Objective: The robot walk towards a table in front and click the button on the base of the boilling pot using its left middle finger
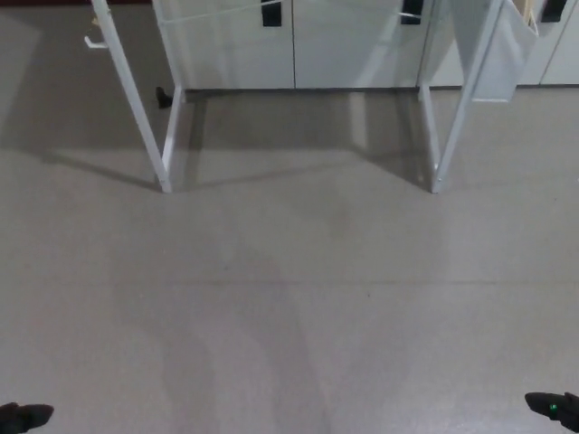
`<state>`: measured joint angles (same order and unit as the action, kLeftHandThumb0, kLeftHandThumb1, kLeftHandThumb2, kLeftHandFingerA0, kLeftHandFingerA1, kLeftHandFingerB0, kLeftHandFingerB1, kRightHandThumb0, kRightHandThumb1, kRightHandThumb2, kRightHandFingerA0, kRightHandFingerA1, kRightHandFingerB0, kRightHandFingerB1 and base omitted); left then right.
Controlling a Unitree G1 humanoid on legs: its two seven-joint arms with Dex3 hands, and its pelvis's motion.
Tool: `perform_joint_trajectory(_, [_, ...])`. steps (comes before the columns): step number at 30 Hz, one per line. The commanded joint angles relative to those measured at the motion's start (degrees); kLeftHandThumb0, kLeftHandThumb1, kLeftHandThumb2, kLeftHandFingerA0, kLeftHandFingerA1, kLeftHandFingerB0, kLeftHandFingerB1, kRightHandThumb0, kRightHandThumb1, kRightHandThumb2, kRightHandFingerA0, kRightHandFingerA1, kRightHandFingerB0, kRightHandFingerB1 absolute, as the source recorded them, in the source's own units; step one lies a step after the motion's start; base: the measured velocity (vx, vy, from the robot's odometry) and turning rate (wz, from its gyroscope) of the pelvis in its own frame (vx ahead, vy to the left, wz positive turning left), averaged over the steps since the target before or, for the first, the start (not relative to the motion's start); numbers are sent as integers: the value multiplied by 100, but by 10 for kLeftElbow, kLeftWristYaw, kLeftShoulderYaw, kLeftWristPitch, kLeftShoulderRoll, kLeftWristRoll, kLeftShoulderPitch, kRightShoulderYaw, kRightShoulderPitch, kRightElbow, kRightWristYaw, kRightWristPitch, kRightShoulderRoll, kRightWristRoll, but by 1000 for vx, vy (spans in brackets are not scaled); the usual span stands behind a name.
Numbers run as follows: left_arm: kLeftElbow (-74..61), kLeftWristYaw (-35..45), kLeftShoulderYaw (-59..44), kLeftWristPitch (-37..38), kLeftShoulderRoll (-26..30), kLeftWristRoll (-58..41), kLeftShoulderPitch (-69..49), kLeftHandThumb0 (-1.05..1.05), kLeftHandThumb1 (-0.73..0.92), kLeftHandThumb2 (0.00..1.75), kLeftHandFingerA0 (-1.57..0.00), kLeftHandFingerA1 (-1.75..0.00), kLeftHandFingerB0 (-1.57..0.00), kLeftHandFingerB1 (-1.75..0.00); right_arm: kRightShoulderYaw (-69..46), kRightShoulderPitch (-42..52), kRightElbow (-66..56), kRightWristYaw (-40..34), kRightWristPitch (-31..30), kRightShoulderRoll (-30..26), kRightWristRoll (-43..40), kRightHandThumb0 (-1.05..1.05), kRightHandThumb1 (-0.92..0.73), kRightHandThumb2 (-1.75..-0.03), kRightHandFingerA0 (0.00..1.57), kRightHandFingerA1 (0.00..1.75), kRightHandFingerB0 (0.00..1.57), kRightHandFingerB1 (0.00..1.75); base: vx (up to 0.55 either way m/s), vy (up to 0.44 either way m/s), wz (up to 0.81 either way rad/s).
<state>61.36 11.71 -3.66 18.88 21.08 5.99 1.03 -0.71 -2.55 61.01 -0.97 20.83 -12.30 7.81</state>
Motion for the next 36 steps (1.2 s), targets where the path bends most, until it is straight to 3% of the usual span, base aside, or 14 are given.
perform_joint_trajectory(1, [-15,3,-28,1,-33,-41,-17,-51,42,71,-49,-48,-36,-43,1,10,-5,-6,3,-4,1,-18,-48,-53,65,53,44,45,197,69,-1])
perform_joint_trajectory(9, [-84,1,-52,5,-107,-68,-44,-47,42,70,-47,-47,-36,-42,6,21,-6,0,16,-2,2,-16,-48,-54,62,52,44,45,191,112,15])
perform_joint_trajectory(11, [-90,-3,-48,8,-107,-59,-50,-49,42,71,-48,-47,-36,-43,5,24,-6,1,19,0,1,-15,-48,-54,63,53,44,45,179,-85,3])
perform_joint_trajectory(12, [-92,-5,-46,5,-102,-54,-52,-41,50,55,-52,-37,-40,-33,8,30,-17,4,20,2,2,-15,-49,-54,61,53,42,45,218,-115,7])
perform_joint_trajectory(18, [-94,-14,-41,-7,-84,-43,-51,-41,51,56,-53,-37,-39,-33,12,32,-20,-13,23,12,8,-16,-50,-54,63,51,44,45,236,-216,1])
perform_joint_trajectory(19, [-92,-16,-40,-4,-81,-40,-49,-49,44,71,-47,-47,-33,-42,12,30,-21,-13,22,13,7,-16,-50,-54,63,52,44,45,302,-396,64])
perform_joint_trajectory(27, [-90,-25,-17,14,-61,-21,-70,-50,45,73,-48,-47,-34,-43,16,47,-26,-23,24,12,11,-17,-49,-54,65,52,44,44,246,-182,8])
perform_joint_trajectory(36, [-99,-39,2,19,-49,-8,-85,-52,46,74,-49,-48,-33,-43,15,56,-18,-17,39,11,8,-16,-49,-54,65,53,44,45,328,136,-19])
